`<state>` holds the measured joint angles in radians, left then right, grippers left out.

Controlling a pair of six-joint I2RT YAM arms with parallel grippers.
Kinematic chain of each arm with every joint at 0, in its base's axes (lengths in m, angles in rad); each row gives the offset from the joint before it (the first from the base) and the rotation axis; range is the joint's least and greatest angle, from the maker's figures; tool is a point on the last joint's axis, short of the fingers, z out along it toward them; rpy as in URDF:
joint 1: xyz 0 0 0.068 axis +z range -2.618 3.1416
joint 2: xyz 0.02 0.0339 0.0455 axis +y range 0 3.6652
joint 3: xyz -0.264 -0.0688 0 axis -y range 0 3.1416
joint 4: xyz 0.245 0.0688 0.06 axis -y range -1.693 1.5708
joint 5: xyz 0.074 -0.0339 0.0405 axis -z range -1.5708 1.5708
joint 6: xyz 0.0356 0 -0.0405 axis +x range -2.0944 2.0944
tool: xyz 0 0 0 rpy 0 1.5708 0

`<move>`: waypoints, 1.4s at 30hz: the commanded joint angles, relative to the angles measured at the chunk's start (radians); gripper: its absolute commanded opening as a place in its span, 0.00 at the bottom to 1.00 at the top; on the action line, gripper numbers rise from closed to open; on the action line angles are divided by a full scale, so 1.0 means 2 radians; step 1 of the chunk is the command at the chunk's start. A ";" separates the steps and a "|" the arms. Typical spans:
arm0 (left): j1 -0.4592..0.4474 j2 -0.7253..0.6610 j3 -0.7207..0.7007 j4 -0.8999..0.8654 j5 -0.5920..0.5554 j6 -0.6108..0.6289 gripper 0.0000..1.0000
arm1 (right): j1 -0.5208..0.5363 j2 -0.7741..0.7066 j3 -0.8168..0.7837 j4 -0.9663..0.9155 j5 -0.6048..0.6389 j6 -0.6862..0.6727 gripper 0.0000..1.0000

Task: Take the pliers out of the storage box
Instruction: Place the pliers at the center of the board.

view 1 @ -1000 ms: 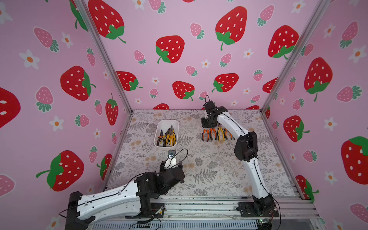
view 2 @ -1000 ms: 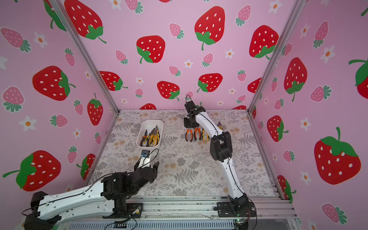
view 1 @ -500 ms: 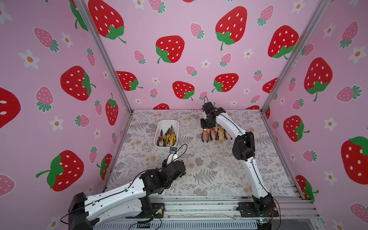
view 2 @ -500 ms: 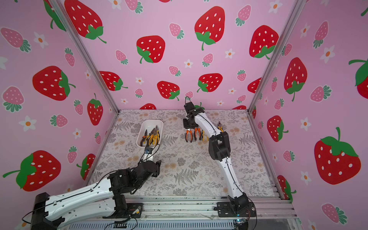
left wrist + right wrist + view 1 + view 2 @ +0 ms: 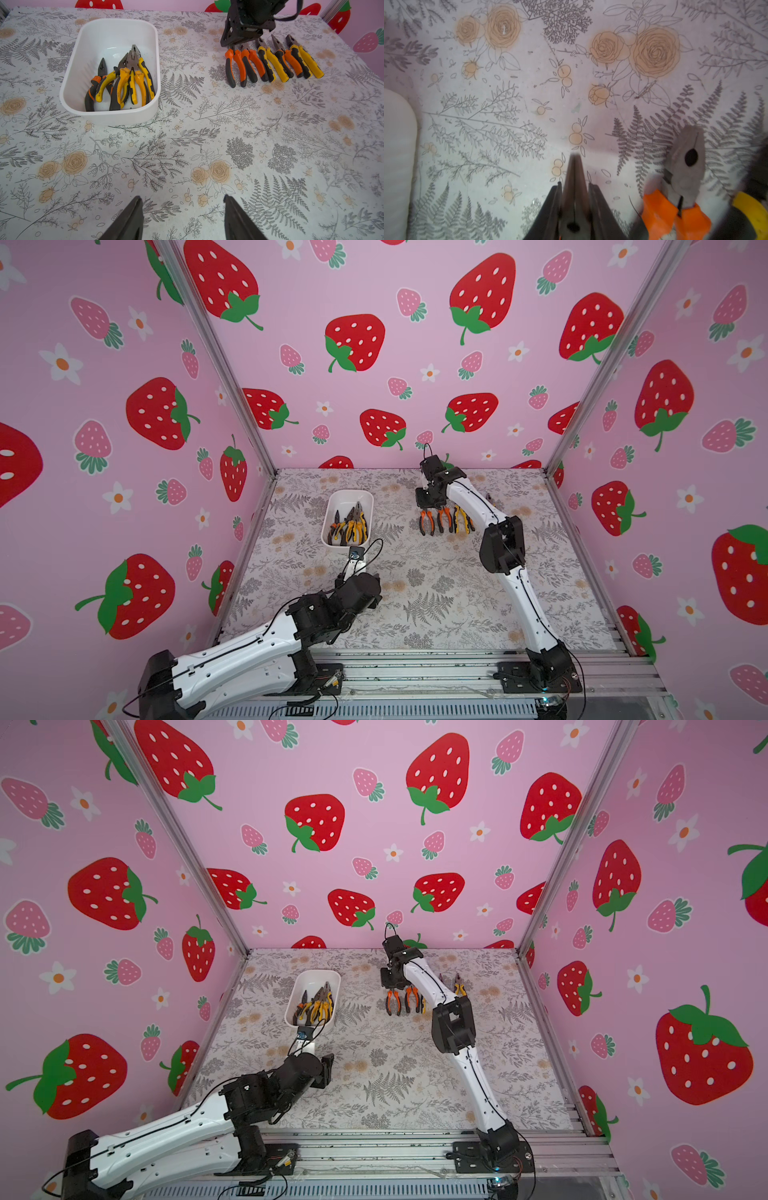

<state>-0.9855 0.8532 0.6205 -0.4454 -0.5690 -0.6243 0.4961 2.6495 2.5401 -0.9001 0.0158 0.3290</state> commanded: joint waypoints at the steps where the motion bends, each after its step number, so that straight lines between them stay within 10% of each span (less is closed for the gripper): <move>1: 0.007 -0.007 -0.006 0.004 0.009 0.005 0.62 | -0.008 0.016 0.014 0.015 0.005 0.014 0.28; 35: 0.017 -0.018 -0.022 0.004 0.021 -0.006 0.62 | -0.013 0.014 0.005 0.018 0.009 0.013 0.25; 42: 0.017 -0.015 -0.014 -0.002 0.022 -0.006 0.62 | -0.013 0.001 -0.004 0.030 -0.001 0.015 0.43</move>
<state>-0.9554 0.8215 0.5835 -0.4446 -0.5293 -0.6327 0.4747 2.6816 2.5431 -0.8555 0.0185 0.3687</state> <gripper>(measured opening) 0.621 0.414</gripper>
